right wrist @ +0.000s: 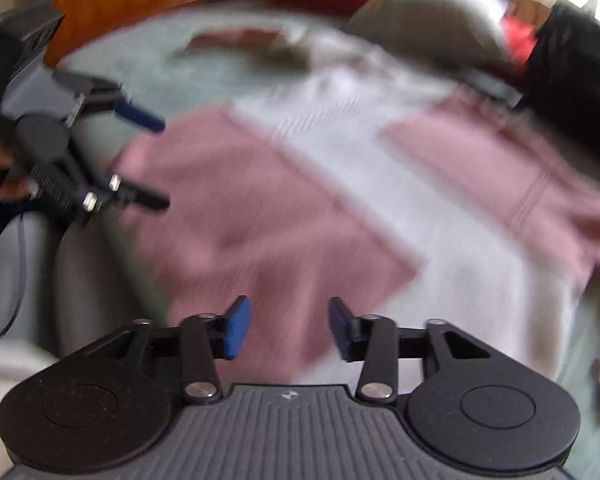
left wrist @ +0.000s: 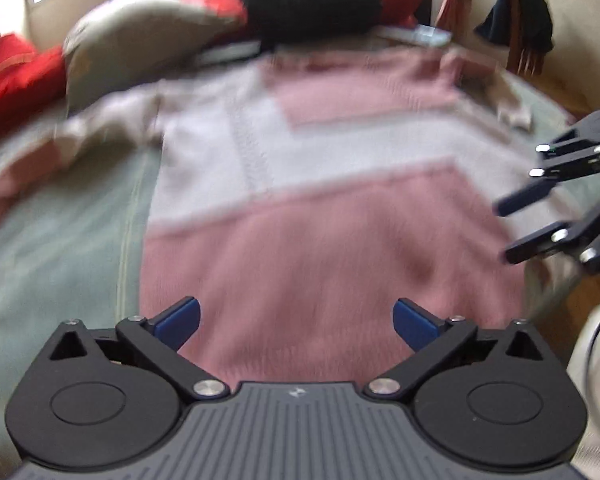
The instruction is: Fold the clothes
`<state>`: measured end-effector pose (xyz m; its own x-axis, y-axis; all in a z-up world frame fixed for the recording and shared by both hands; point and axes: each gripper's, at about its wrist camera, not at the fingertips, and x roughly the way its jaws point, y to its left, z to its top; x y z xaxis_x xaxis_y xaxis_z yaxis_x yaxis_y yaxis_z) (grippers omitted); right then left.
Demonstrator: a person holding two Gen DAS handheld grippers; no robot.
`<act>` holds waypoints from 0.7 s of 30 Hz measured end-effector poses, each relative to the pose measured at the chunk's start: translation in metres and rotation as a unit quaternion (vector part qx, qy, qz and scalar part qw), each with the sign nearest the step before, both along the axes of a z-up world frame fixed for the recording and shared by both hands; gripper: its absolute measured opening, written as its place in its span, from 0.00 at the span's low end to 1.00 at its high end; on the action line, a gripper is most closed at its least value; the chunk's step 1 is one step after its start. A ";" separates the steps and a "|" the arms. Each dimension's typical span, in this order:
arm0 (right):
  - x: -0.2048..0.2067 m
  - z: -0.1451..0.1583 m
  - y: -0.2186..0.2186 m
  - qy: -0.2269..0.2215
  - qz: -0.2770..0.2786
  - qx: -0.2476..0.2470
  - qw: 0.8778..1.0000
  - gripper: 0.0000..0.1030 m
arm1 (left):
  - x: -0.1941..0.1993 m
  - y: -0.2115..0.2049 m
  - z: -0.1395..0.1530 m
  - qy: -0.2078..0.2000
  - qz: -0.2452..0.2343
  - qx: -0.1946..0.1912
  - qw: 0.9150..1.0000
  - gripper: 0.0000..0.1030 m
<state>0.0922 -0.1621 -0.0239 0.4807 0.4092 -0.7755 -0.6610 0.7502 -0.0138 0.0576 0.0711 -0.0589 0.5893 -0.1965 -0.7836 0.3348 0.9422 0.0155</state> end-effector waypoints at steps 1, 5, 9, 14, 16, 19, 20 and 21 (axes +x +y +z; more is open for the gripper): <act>0.011 0.000 0.004 -0.012 -0.007 0.006 1.000 0.55 | 0.002 0.000 -0.002 0.000 0.003 -0.002 1.000 0.99; 0.045 -0.027 0.019 0.001 -0.029 0.001 1.000 0.56 | 0.009 0.000 -0.010 0.001 0.017 -0.010 1.000 0.99; 0.023 -0.035 0.006 0.024 -0.017 0.001 1.000 0.66 | 0.016 -0.001 -0.018 0.001 0.031 -0.018 0.999 0.99; -0.007 -0.031 -0.012 0.049 0.011 0.011 0.999 0.82 | 0.015 -0.006 -0.009 0.010 0.037 0.000 0.999 0.99; -0.009 -0.019 -0.016 0.030 0.002 0.020 0.999 0.82 | 0.019 -0.013 0.004 -0.001 0.030 0.015 0.999 0.99; -0.004 -0.001 -0.031 -0.011 -0.035 0.028 0.999 0.82 | 0.027 -0.033 0.018 -0.043 0.006 0.019 0.999 0.99; 0.000 0.000 -0.037 -0.021 -0.050 0.019 0.998 0.82 | 0.029 -0.040 0.019 -0.053 -0.006 0.016 0.998 0.99; 0.002 -0.005 -0.044 -0.015 -0.059 0.020 0.998 0.82 | 0.032 -0.047 0.018 -0.064 -0.019 0.013 0.998 0.99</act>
<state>0.0939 -0.2065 -0.0291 0.5491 0.3787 -0.7450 -0.5685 0.8227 -0.0008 0.0895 0.0239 -0.0404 0.6769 -0.2014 -0.7080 0.3638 0.9277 0.0839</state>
